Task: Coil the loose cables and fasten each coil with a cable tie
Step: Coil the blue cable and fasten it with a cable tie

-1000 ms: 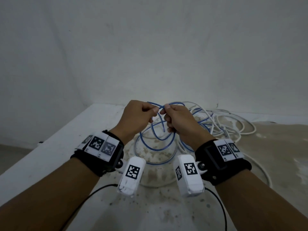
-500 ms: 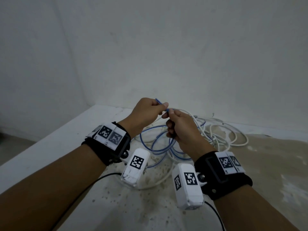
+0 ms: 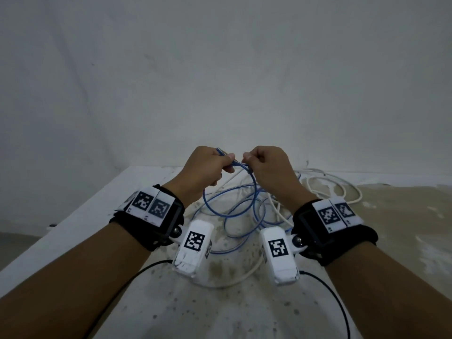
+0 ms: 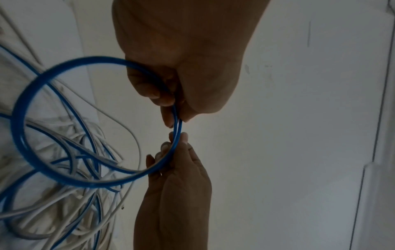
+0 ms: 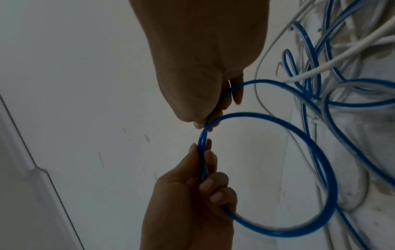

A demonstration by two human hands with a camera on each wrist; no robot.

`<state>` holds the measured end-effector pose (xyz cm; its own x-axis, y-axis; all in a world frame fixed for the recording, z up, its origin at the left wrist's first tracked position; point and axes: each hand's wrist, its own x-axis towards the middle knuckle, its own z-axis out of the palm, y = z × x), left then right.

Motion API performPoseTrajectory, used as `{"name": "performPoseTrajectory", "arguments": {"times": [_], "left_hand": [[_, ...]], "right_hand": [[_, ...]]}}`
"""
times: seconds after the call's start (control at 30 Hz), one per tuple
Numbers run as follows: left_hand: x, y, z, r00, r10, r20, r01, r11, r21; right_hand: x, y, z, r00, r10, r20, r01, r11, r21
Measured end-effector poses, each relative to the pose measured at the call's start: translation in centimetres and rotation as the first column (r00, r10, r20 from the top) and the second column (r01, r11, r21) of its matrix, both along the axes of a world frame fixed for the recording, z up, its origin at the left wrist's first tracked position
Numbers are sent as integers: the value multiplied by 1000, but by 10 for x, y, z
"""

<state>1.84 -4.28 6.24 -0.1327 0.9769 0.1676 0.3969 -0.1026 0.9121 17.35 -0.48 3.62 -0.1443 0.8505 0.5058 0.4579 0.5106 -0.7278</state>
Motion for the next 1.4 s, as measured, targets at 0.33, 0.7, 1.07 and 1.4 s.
{"name": "performPoseTrajectory", "arguments": {"times": [0.33, 0.7, 1.07, 1.4], "left_hand": [[-36, -17, 1, 999, -48, -12, 47, 998, -36], [-42, -25, 4, 997, -36, -73, 33, 999, -36], [-29, -20, 15, 995, -91, -50, 93, 995, 47], [-33, -29, 9, 999, -31, 32, 25, 985, 168]], "right_hand": [[-24, -28, 10, 979, 203, 16, -196, 960, -201], [-25, -32, 18, 975, 222, -27, -222, 945, -241], [-10, -35, 30, 866, 351, -357, -496, 689, -528], [-6, -32, 30, 808, 226, -545, -519, 712, -473]]}}
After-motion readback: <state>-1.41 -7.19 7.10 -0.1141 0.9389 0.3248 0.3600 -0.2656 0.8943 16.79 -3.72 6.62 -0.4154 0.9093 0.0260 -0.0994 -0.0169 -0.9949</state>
